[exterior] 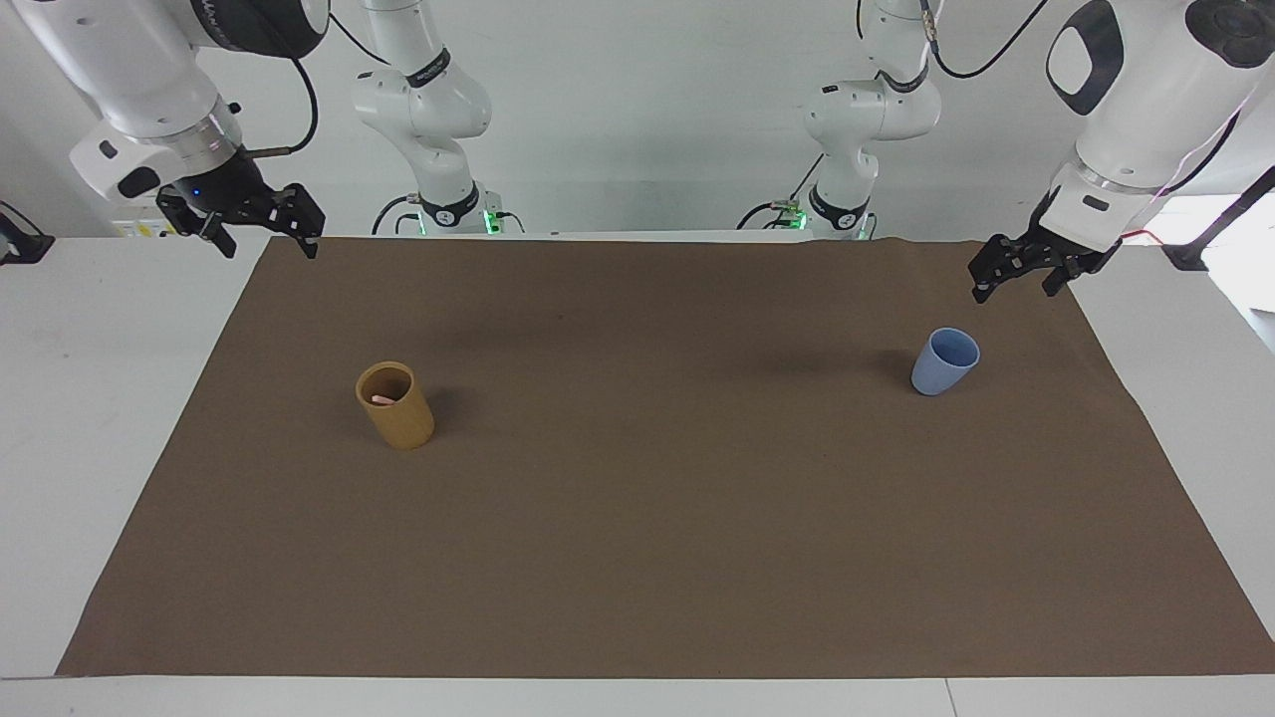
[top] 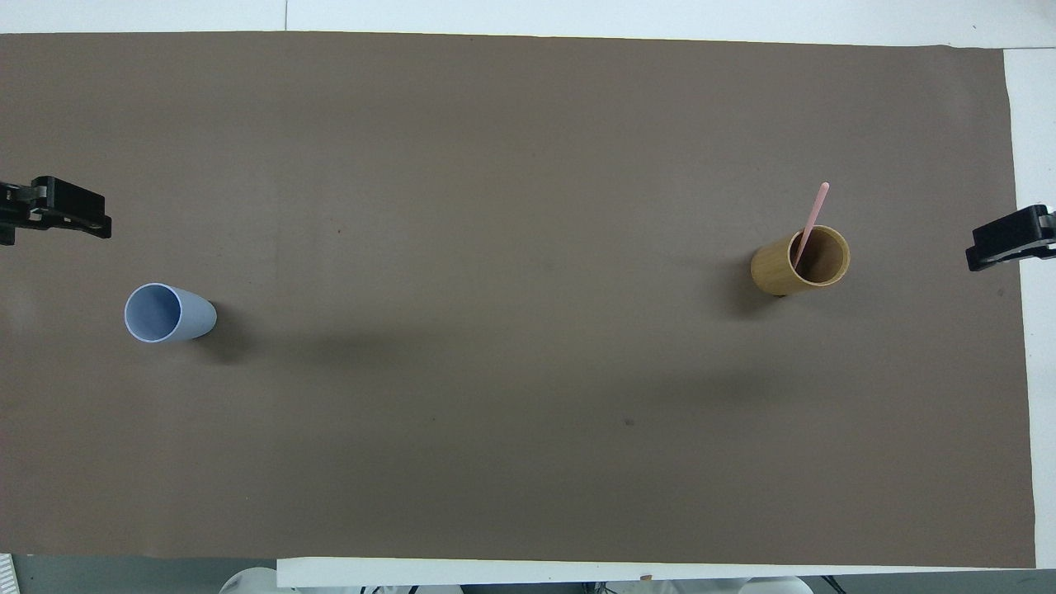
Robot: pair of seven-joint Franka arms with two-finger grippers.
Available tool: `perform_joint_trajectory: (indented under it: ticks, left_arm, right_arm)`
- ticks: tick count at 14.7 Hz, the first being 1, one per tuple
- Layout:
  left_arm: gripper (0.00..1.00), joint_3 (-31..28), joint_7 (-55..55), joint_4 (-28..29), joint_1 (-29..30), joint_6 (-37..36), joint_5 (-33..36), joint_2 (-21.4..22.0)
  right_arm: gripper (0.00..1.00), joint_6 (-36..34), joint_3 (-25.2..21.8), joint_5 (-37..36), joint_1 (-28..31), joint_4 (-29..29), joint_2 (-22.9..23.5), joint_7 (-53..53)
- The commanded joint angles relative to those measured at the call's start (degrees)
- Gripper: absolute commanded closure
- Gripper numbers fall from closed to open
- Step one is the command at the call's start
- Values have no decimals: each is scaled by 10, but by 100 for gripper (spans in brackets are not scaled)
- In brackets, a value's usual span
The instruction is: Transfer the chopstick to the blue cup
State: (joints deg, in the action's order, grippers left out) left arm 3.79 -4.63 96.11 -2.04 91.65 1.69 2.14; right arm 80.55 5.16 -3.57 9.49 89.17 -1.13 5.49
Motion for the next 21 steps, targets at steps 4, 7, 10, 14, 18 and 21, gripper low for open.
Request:
perform_joint_trajectory:
  ticks: [4, 7, 10, 14, 18, 21]
  left_arm:
    - [1, -2, -3, 25, -2, 17, 3, 21]
    - [1, -5, -3, 25, 0, 14, 3, 22]
    - [1, -5, -4, 26, 0, 8, 3, 22]
    - [1, -7, 3, 27, -2, -28, 3, 24]
    - [1, -11, 38, 185, 12, 135, 2, 80]
    - [1, -12, 55, 238, 63, 213, 4, 53]
  right_arm:
    - [0, -6, 3, 8, 3, 11, -12, 2]
    - [0, -4, 3, 8, 3, 12, -12, 2]
    - [0, -6, 3, 8, 2, 12, -12, 1]
    - [0, -8, 3, 13, 2, 11, -12, 4]
    - [0, -8, 4, 13, 2, 12, -14, 5]
    - [0, -8, 4, 13, 2, 11, -14, 5]
